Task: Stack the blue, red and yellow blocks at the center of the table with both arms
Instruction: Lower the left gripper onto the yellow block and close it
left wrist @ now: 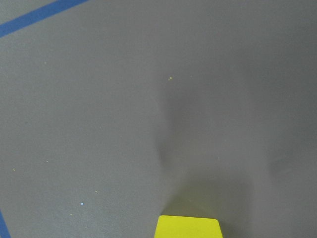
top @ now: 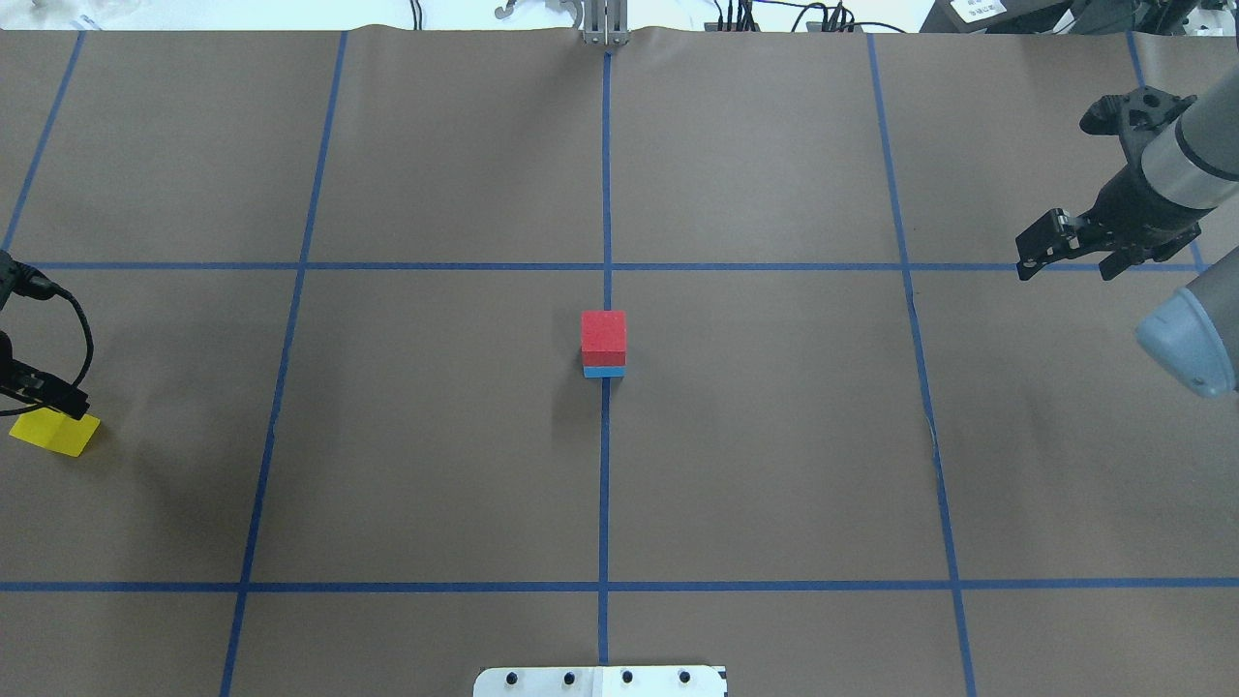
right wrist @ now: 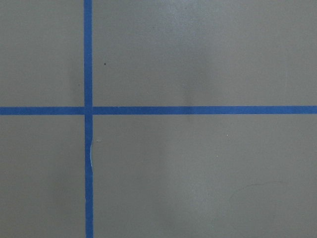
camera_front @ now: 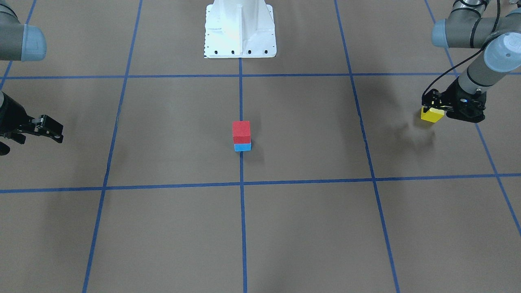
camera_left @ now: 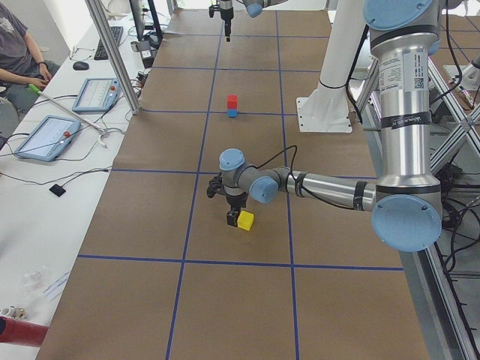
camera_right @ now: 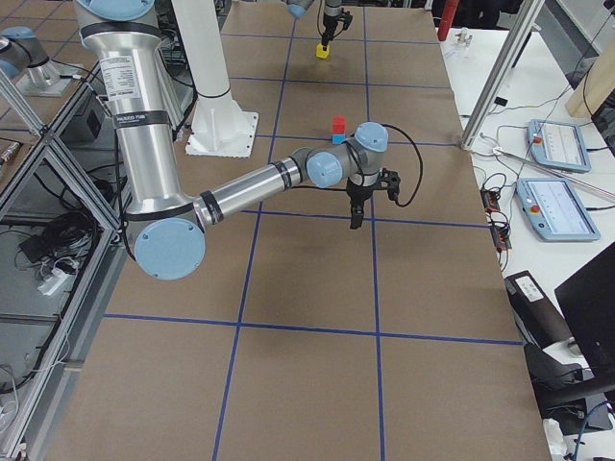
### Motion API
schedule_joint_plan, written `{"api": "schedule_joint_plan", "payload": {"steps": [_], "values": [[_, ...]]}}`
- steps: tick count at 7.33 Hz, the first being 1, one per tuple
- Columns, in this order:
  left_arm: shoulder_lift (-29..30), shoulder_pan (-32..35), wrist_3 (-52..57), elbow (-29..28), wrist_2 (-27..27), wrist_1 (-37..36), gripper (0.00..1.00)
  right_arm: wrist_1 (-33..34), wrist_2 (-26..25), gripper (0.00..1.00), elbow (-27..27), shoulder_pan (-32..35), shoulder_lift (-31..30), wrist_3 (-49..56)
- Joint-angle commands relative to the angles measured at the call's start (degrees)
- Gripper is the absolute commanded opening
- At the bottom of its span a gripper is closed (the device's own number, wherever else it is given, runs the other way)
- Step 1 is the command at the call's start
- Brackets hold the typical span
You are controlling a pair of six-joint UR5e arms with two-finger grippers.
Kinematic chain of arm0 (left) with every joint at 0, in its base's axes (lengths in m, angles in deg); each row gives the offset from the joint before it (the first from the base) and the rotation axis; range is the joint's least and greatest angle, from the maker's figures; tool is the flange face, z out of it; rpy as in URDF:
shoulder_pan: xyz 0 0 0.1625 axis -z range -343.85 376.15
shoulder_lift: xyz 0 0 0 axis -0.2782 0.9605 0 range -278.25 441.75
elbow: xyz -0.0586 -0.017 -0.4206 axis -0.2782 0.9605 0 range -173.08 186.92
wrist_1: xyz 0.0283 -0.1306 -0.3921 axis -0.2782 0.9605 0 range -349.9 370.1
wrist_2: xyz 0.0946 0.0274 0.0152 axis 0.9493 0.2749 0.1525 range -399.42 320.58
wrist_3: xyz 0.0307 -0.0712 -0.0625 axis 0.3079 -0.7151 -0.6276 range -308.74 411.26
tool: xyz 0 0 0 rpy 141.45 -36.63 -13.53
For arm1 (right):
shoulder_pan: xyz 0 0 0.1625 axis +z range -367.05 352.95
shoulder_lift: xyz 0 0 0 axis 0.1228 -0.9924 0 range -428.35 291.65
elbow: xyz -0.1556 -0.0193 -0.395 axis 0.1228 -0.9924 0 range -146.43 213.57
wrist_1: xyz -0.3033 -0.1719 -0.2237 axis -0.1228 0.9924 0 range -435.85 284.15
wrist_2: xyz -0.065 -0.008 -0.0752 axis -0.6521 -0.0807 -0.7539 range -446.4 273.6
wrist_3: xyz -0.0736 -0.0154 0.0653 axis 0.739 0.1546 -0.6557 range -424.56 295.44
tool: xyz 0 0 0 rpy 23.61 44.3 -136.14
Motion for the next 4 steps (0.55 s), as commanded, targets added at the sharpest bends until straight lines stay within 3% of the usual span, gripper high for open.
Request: {"api": "schedule_joint_plan", "payload": {"steps": [1,4], "values": [[0.8,-0.1,0.0,-2.4,-1.9,0.0,0.99,0.0,0.0,1.00,-0.1,0.0,0.3,-0.2],[0.9,0.0,-0.1,-5.0,-2.8,5.6,0.99,0.0,0.0,1.00,0.3,0.0,0.4,-0.2]]}}
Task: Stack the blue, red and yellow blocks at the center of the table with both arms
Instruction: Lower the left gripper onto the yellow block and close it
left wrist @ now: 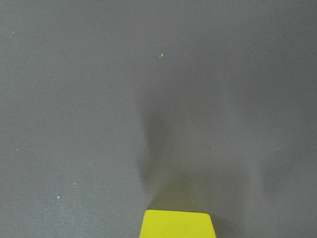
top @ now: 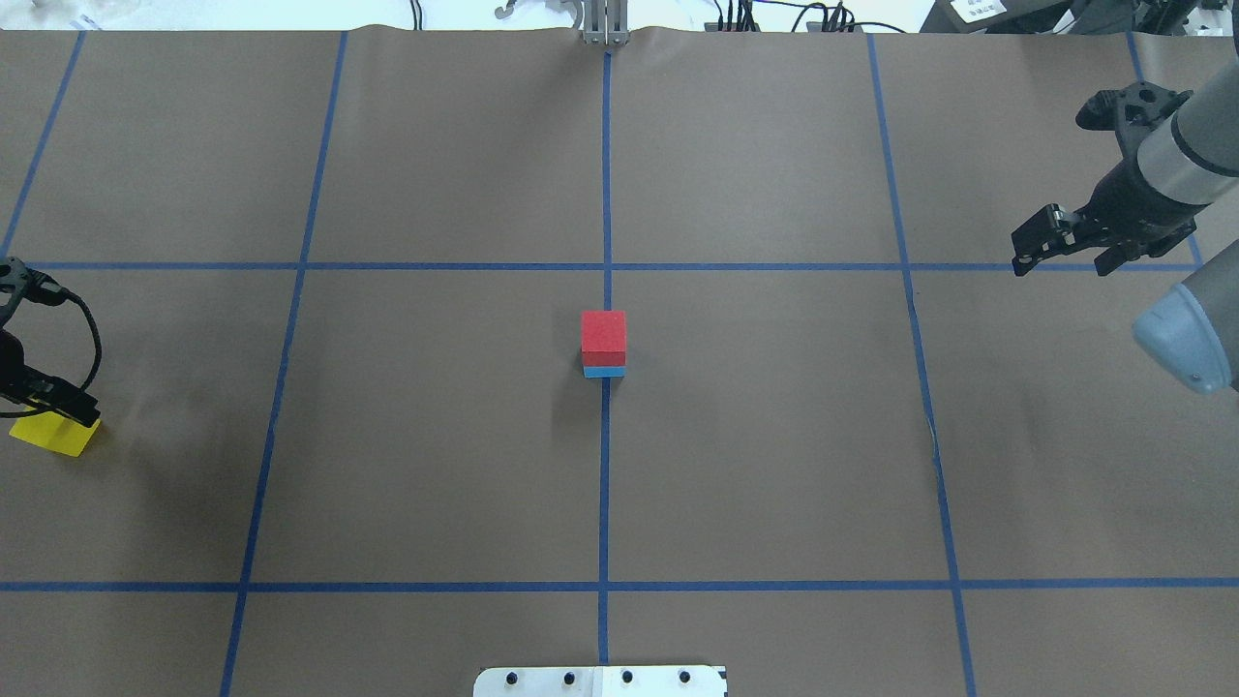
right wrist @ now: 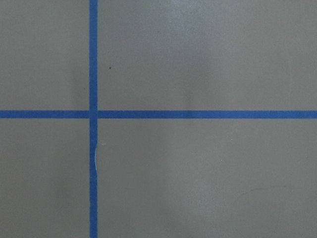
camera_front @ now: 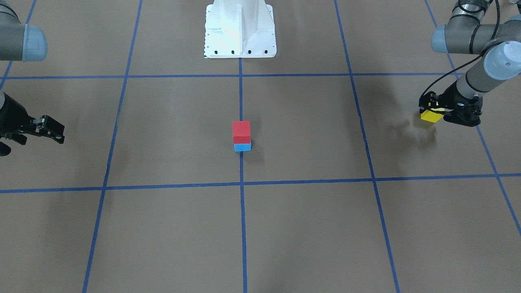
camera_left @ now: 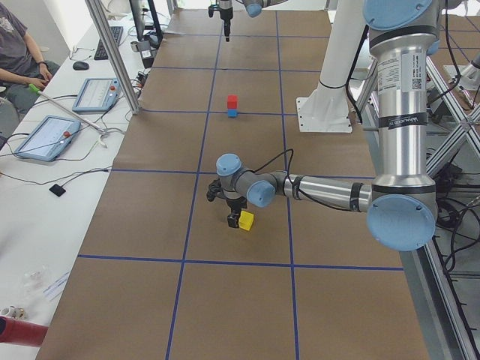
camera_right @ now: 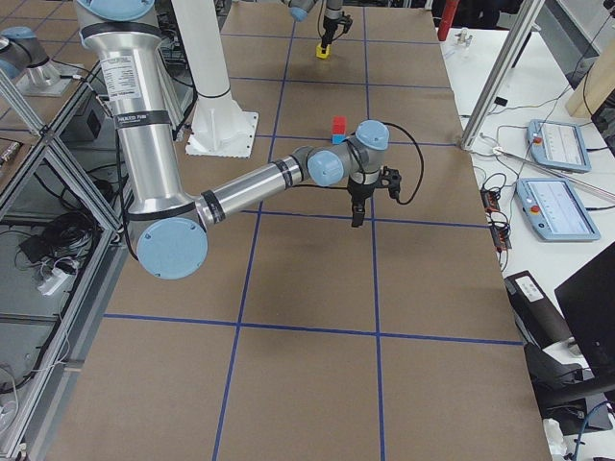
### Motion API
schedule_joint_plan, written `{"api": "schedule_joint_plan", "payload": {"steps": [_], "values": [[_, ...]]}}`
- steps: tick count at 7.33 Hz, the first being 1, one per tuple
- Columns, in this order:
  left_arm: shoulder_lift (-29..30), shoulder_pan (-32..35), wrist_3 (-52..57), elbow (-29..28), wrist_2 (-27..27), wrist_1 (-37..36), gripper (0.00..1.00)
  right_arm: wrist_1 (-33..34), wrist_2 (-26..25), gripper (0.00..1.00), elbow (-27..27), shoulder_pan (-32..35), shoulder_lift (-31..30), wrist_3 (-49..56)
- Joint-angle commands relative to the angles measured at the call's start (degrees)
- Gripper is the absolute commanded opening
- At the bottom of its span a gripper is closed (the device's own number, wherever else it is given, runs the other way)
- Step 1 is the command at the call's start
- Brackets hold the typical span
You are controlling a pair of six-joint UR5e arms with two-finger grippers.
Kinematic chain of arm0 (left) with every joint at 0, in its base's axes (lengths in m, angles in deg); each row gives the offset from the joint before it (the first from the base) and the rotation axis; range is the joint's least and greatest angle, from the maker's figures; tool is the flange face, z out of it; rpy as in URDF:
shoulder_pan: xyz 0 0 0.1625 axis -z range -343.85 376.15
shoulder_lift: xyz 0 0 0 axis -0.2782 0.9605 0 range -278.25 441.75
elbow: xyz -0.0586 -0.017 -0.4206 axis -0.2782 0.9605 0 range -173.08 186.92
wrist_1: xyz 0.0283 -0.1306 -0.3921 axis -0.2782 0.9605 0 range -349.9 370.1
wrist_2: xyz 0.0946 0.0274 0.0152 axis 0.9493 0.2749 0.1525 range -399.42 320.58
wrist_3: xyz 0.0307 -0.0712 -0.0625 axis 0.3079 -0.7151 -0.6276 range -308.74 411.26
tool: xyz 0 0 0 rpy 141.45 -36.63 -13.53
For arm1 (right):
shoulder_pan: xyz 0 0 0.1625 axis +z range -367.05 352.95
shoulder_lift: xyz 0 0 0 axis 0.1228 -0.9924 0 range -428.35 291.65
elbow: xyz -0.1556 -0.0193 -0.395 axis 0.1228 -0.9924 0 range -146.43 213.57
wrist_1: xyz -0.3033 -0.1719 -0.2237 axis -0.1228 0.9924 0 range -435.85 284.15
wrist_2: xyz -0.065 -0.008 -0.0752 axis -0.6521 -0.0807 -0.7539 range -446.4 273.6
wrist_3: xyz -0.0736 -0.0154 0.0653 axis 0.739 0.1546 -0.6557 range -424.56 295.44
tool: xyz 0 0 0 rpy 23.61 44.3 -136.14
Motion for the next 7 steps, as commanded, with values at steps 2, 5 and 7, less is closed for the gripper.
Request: {"api": "schedule_joint_plan", "payload": {"steps": [2,5,7], "values": [[-0.8,0.0,-1.1,-5.8,-0.2,12.5,0.99,0.0,0.0,1.00,0.5,0.0,0.0,-0.1],[-0.8,0.2,-2.4,-5.2,-0.8,13.2,1.00,0.0,0.0,1.00,0.6,0.0,0.0,-0.1],[-2.9,0.2,-4.0,-5.1,-1.2,16.7,1.00,0.0,0.0,1.00,0.6,0.0,0.0,-0.1]]}}
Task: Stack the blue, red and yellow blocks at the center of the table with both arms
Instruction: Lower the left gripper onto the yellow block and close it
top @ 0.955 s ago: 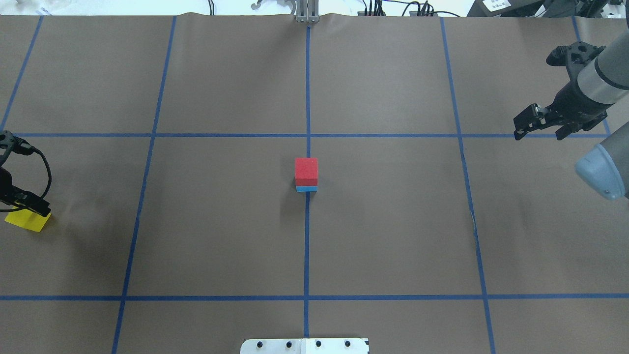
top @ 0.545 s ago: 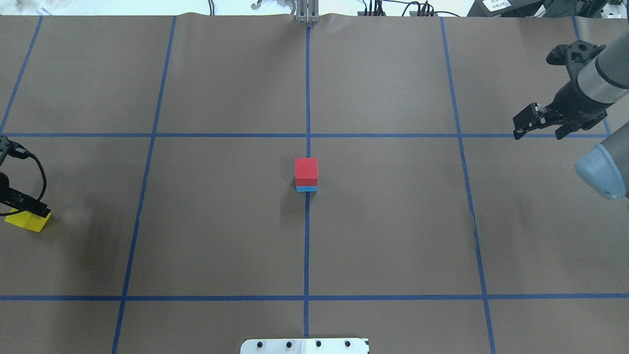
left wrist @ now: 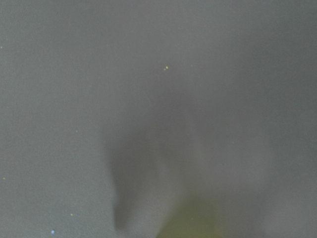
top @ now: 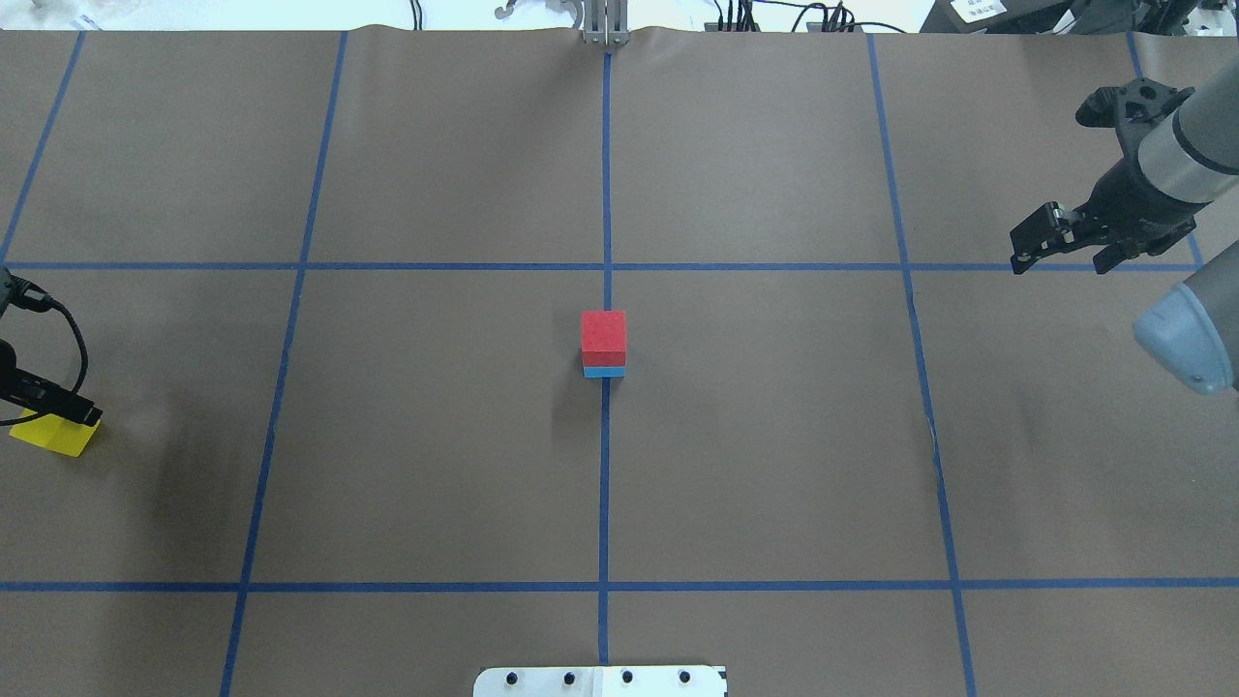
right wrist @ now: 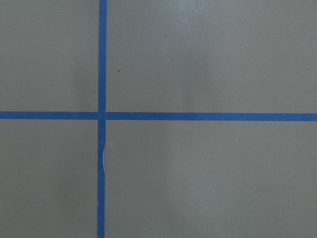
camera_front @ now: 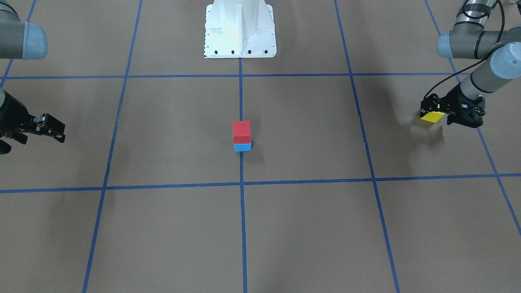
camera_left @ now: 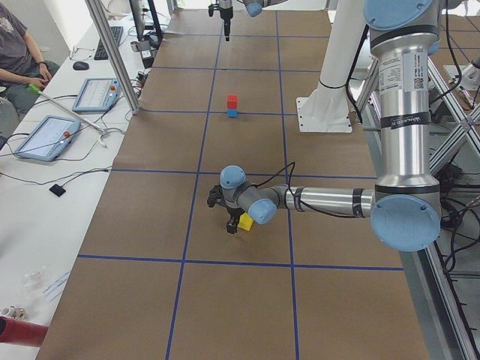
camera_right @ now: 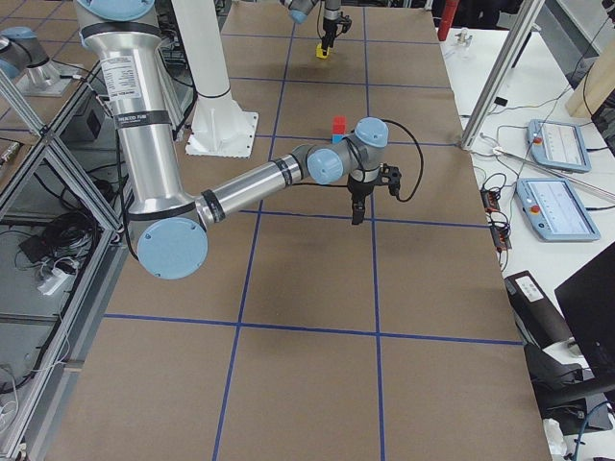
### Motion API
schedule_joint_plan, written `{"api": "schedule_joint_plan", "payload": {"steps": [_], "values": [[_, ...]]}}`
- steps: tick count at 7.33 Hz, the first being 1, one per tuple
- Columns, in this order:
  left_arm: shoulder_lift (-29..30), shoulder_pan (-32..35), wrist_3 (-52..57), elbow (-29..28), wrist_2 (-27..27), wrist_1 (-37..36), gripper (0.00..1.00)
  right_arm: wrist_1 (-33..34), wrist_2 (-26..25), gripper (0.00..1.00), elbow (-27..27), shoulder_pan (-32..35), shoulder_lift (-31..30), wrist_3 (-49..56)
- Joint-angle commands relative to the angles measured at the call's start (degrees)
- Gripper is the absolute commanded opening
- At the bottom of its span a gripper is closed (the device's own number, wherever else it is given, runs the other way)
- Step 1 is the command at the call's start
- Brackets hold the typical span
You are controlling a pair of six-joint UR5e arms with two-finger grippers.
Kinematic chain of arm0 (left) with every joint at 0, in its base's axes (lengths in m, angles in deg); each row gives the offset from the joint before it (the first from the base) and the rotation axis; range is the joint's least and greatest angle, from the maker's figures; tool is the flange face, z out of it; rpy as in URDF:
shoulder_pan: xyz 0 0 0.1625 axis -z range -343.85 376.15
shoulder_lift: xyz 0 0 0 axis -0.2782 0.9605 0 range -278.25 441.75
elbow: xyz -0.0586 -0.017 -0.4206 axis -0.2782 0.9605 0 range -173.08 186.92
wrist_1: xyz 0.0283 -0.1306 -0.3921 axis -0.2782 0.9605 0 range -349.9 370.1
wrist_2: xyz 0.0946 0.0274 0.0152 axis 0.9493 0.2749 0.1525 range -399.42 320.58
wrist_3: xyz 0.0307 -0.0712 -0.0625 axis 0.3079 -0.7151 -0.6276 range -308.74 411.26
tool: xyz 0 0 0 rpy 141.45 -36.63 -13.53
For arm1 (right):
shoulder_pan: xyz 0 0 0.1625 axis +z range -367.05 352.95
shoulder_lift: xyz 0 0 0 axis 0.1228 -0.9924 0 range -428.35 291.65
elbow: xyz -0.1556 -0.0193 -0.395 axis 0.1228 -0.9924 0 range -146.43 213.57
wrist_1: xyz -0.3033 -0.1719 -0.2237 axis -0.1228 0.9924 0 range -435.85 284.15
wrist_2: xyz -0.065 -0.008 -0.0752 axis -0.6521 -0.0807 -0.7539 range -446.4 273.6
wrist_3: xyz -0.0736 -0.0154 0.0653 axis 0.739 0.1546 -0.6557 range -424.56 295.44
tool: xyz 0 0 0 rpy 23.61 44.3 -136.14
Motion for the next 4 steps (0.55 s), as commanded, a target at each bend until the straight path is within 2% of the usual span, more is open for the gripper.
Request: {"api": "schedule_joint_plan", "payload": {"steps": [1,3,4], "values": [[-2.2,-0.1,-3.7,0.0,-1.0,4.1,1.00,0.0,0.0,1.00,0.0,0.0,0.0,0.0],[-2.3,-0.2,-4.3,0.0,-1.0,4.1,0.99,0.0,-0.1,1.00,-0.1,0.0,0.0,0.0],[-2.3,-0.2,-4.4,0.0,-1.0,4.1,0.93,0.0,0.0,1.00,0.0,0.0,0.0,0.0]]}}
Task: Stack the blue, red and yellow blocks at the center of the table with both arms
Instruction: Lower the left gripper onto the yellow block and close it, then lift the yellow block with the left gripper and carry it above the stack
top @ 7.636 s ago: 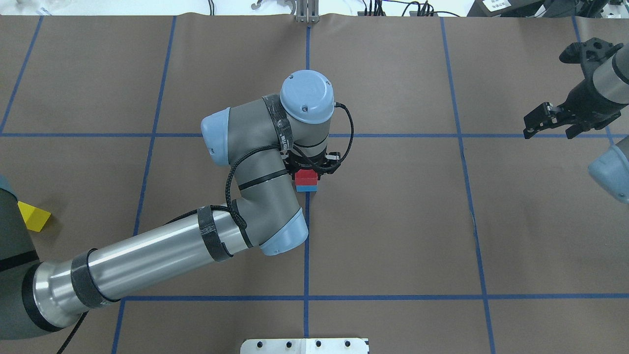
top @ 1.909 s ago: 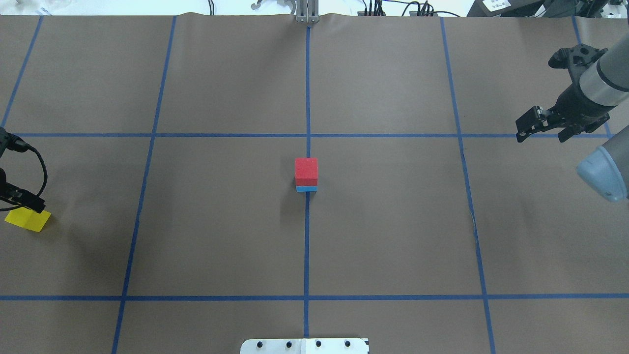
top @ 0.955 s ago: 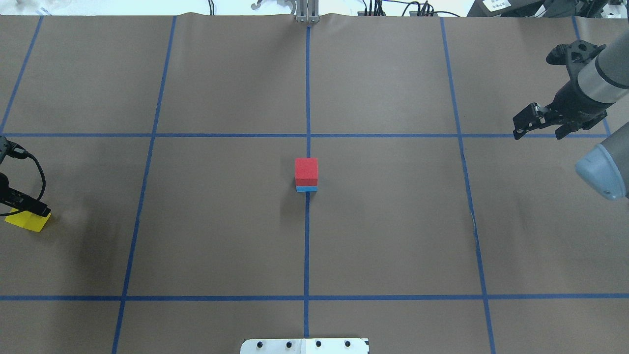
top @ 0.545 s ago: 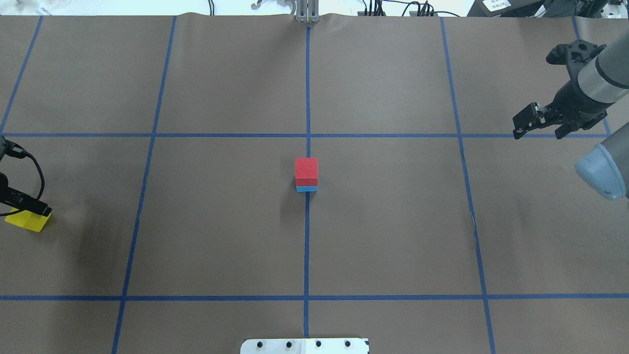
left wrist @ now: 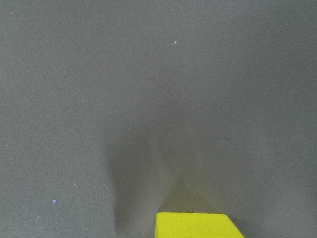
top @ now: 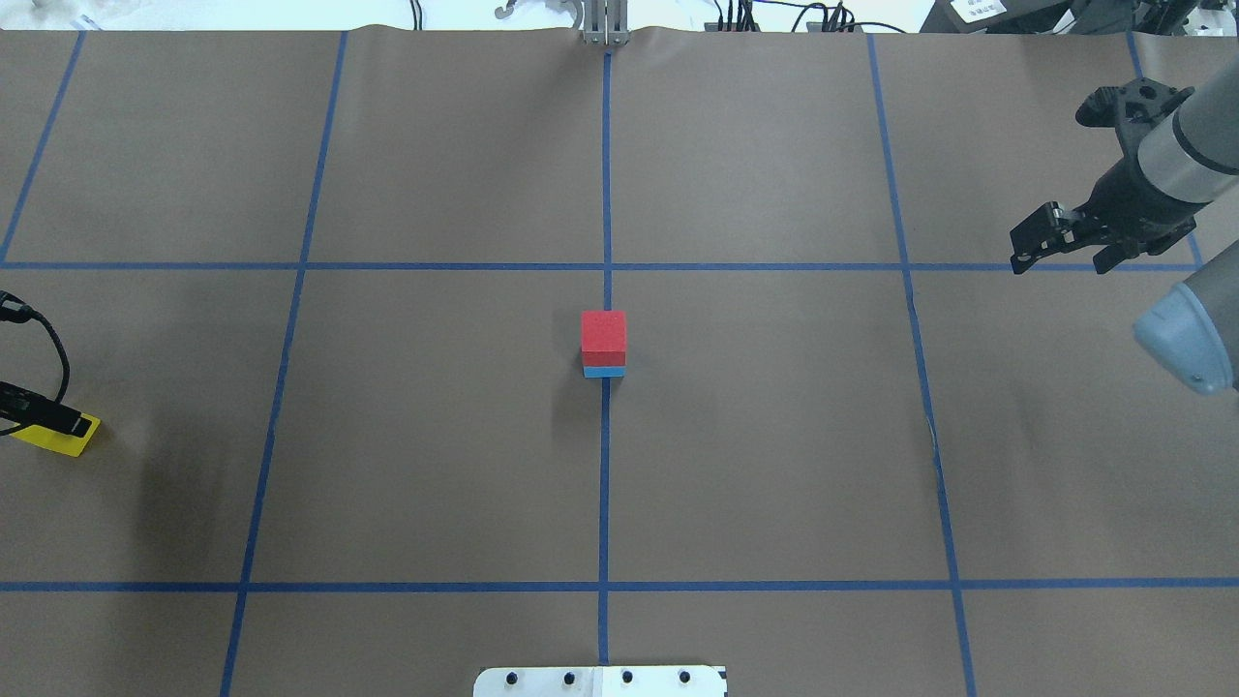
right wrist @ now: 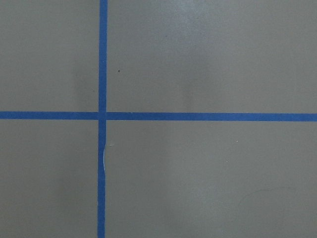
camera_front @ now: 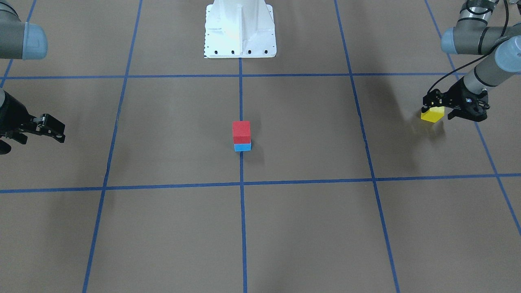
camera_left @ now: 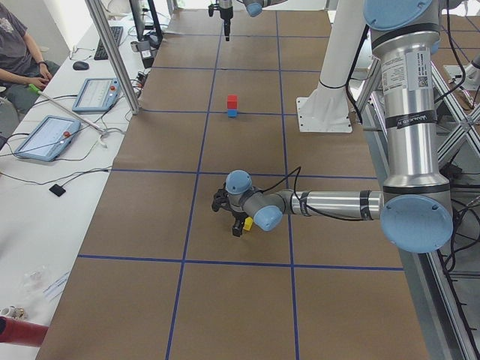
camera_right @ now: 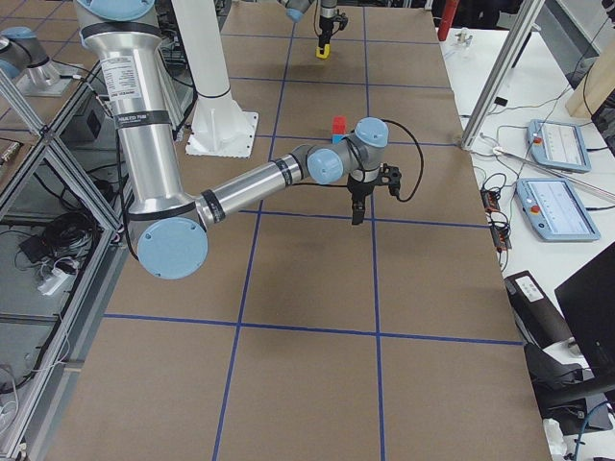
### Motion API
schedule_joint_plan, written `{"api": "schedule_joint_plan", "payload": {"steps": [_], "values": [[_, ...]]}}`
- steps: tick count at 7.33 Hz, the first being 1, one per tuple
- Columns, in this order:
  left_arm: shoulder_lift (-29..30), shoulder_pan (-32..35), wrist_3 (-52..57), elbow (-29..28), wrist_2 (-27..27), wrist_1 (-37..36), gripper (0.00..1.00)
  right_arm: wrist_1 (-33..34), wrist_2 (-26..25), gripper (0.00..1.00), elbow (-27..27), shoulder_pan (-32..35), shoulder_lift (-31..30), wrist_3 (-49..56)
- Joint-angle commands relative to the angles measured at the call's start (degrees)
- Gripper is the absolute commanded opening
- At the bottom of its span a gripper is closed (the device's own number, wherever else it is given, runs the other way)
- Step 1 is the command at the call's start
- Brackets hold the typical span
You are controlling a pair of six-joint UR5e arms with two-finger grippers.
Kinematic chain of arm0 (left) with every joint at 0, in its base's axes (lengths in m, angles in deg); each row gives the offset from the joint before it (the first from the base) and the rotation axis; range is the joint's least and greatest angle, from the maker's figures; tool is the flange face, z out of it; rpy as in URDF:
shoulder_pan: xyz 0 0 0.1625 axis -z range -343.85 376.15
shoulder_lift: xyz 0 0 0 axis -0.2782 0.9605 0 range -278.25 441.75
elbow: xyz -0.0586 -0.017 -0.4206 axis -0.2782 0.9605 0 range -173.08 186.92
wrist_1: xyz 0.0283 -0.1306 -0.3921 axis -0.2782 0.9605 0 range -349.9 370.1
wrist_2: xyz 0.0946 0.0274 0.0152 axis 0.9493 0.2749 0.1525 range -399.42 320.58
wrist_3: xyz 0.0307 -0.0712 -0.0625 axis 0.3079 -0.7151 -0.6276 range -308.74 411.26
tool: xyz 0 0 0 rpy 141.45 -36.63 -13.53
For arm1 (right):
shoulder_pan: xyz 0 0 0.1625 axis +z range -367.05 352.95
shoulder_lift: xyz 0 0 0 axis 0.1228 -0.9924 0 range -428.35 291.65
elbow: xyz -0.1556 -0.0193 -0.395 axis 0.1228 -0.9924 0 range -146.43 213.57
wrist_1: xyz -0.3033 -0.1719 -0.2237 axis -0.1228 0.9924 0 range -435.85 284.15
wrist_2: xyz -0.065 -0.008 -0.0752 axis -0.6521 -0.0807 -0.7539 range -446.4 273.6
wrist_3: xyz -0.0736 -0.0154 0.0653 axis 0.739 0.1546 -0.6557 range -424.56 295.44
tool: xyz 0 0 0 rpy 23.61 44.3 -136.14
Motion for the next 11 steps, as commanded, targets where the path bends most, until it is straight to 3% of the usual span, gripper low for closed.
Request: {"api": "schedule_joint_plan", "payload": {"steps": [1,2,3,5,7,8,10,11], "values": [[-0.1,0.0,-0.4,0.3,0.0,0.1,0.72,0.0,0.0,1.00,0.0,0.1,0.0,0.0],[-0.1,0.0,-1.5,1.3,-0.1,-0.1,0.23,0.0,0.0,1.00,0.0,0.1,0.0,0.0],[-0.1,0.0,-2.4,1.9,-0.3,-0.2,0.00,0.0,0.0,1.00,0.0,0.1,0.0,0.0],[1.1,-0.3,-7.5,6.3,-2.0,-3.2,0.00,0.0,0.0,1.00,0.2,0.1,0.0,0.0],[16.3,-0.8,-11.6,14.7,-2.6,-26.5,0.00,0.0,-0.1,1.00,0.0,0.1,0.0,0.1],[25.3,-2.0,-14.2,15.6,-2.2,-36.3,0.00,0.0,-0.2,1.00,0.0,0.1,0.0,0.1],[39.9,-9.4,-22.6,14.3,0.7,-46.6,0.00,0.0,-0.5,1.00,0.0,0.2,0.0,0.3],[48.6,-11.9,-25.0,9.1,4.2,-48.0,0.00,0.0,-1.1,1.00,0.1,0.2,0.0,0.1]]}}
